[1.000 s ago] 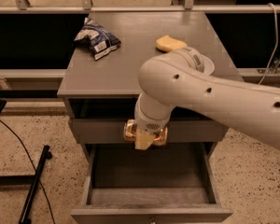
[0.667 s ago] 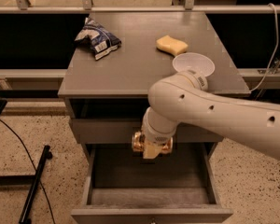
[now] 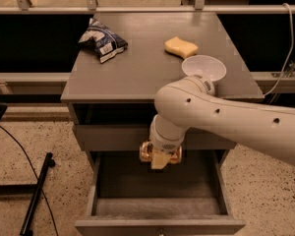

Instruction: Place orange can into middle drawer

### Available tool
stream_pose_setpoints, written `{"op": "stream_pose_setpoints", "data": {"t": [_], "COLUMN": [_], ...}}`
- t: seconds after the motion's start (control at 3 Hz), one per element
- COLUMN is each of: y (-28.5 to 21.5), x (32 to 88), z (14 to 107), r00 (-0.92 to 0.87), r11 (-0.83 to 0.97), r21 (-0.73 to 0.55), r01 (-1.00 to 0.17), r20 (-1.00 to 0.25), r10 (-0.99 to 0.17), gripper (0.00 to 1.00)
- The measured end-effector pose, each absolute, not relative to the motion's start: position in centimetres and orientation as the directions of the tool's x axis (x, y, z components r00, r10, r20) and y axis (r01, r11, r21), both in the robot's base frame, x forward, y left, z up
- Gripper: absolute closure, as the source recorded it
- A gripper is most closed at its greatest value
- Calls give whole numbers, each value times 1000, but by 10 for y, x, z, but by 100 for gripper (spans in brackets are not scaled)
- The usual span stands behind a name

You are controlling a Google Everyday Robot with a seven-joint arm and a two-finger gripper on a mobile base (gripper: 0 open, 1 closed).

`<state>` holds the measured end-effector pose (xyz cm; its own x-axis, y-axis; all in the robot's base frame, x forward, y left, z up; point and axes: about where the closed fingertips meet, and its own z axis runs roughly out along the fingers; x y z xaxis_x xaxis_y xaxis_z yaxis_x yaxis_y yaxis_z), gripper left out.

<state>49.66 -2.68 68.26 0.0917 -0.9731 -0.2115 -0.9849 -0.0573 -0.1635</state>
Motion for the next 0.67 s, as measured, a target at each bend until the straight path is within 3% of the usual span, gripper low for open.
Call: {"op": "stream_pose_setpoints", "data": {"t": [0.67], "y": [-85], "x": [466], "z": [573], "r00": [152], "r11": [-125], "r21": [-119], "r01": [-985], "r20": [-253], "r10": [-956], "gripper": [100]}}
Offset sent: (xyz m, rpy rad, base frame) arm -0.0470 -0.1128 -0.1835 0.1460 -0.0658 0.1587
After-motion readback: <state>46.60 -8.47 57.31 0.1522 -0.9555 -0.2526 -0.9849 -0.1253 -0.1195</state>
